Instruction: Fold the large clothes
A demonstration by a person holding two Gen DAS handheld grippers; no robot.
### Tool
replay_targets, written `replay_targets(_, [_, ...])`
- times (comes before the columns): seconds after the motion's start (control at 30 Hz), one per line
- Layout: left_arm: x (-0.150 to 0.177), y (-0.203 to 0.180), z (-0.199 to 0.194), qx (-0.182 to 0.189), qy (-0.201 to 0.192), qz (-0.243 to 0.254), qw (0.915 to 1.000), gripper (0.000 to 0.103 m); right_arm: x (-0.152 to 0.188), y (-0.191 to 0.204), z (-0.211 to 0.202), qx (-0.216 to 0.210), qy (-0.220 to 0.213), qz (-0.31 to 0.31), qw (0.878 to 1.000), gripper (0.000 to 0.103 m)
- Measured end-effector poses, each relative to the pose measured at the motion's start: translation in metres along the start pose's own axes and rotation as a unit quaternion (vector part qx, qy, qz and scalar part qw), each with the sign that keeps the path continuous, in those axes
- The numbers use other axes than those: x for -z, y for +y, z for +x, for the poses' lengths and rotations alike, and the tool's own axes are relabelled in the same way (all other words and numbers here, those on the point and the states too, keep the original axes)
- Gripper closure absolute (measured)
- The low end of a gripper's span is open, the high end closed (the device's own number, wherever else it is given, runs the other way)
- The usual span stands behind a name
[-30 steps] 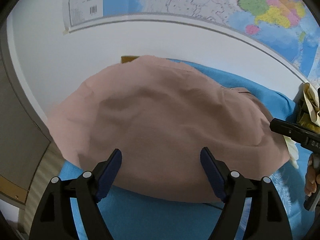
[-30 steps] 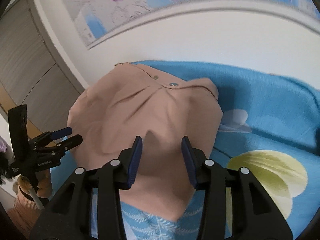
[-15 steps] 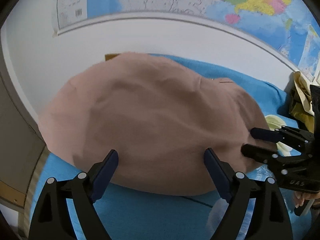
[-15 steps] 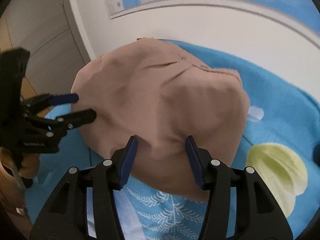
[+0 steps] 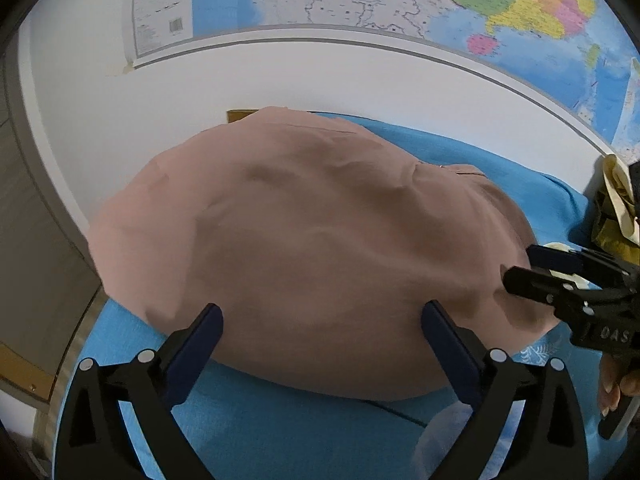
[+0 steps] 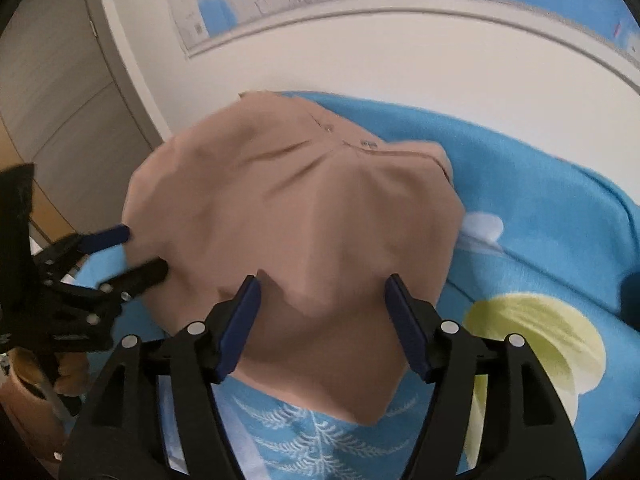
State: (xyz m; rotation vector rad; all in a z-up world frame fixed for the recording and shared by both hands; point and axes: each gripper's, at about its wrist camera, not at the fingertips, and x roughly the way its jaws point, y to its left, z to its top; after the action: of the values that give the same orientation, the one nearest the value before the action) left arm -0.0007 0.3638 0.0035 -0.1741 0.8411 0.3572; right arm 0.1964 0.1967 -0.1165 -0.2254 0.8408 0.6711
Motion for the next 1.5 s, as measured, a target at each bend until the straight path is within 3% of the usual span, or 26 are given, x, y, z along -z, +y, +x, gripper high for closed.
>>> replay_targets(0.1, [0.003, -0.002, -0.006, -0.002, -0.002, -0.005, 1.0, 0.007, 0.007, 0.002, -0.02, -0.011, -0.026, 0.003, 1.0, 0.037])
replay_targets(0.27, [0.013, -0.01, -0.032, 0.002, -0.029, -0.015, 0.9995, 0.007, 0.026, 0.015, -0.062, -0.022, -0.08, -0.013, 0.996, 0.021])
replay_targets(0.3, [0.016, -0.013, -0.038, 0.0, -0.035, -0.015, 0.9993, 0.007, 0.031, 0.018, -0.068, -0.021, -0.086, -0.015, 0.996, 0.014])
replay_targets(0.5, [0.033, -0.028, -0.062, -0.014, -0.046, -0.018, 0.9987, 0.007, 0.056, 0.033, -0.089, -0.023, -0.106, -0.031, 0.994, 0.006])
replay_targets(0.6, [0.041, -0.032, -0.072, -0.018, -0.051, -0.028, 0.9981, 0.007, 0.07, 0.04, -0.099, -0.038, -0.115, -0.031, 0.992, 0.006])
replay_targets(0.8, [0.056, -0.042, -0.092, -0.036, -0.064, -0.022, 0.9971, 0.007, 0.089, 0.049, -0.108, -0.015, -0.103, -0.036, 0.994, 0.006])
replay_targets(1.5, [0.08, -0.047, -0.12, -0.044, -0.076, -0.028, 0.9957, 0.007, 0.117, 0.056, -0.123, -0.016, -0.108, -0.023, 0.994, 0.006])
